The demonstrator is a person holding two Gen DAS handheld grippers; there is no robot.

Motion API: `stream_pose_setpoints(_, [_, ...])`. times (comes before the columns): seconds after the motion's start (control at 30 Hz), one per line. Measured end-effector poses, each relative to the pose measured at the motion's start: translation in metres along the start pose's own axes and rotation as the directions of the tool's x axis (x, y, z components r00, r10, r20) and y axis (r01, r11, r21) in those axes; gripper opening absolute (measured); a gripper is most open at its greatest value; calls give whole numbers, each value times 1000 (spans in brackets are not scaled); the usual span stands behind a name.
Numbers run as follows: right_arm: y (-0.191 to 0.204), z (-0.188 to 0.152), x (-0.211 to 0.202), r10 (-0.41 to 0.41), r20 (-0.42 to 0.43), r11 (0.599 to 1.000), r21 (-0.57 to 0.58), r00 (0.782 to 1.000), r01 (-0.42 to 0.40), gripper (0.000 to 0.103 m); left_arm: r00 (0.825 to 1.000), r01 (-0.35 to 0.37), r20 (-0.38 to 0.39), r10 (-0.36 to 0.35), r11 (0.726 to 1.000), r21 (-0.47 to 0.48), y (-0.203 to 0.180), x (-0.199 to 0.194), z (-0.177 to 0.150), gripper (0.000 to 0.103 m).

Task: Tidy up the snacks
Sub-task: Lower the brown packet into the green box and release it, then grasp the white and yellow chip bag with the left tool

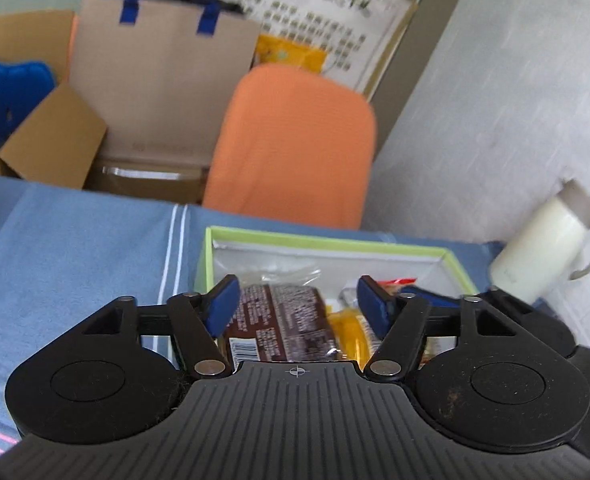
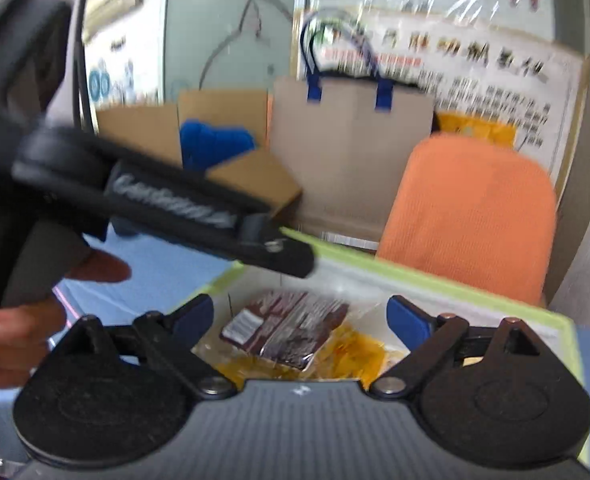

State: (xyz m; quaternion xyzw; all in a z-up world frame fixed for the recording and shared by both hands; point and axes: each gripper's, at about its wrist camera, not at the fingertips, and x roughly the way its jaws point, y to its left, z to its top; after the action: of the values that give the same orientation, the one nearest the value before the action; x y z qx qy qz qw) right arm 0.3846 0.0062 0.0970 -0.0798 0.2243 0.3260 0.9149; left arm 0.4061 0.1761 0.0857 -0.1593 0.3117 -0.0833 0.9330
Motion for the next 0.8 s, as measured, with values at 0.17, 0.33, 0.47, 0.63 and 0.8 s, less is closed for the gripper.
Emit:
stream_pose_setpoints(0.17, [3, -30, -66, 36, 45, 997, 61, 998, -39, 93, 998, 31, 53, -32, 999, 14, -7, -48, -29, 64])
stream_pose_setpoints(0.33, [25, -80, -112, 50, -7, 996, 72, 999, -49, 93, 999, 45, 20, -44, 999, -6, -17, -81, -79, 65])
stream_pose_setpoints(0.47, [45, -127, -151, 16, -38, 995, 100, 999, -12, 93, 996, 80, -30, -80, 997, -23, -29, -103, -128, 65])
stream_pose_setpoints(0.63, [50, -177, -183, -137, -111, 982, 116, 984, 149, 93, 983, 118, -133, -127, 990, -71, -45, -119, -186, 62])
stream_pose_setpoints(0.8, [41, -192, -188, -88, -132, 971, 209, 987, 114, 93, 956, 238, -170, -241, 971, -38, -75, -110, -185, 60])
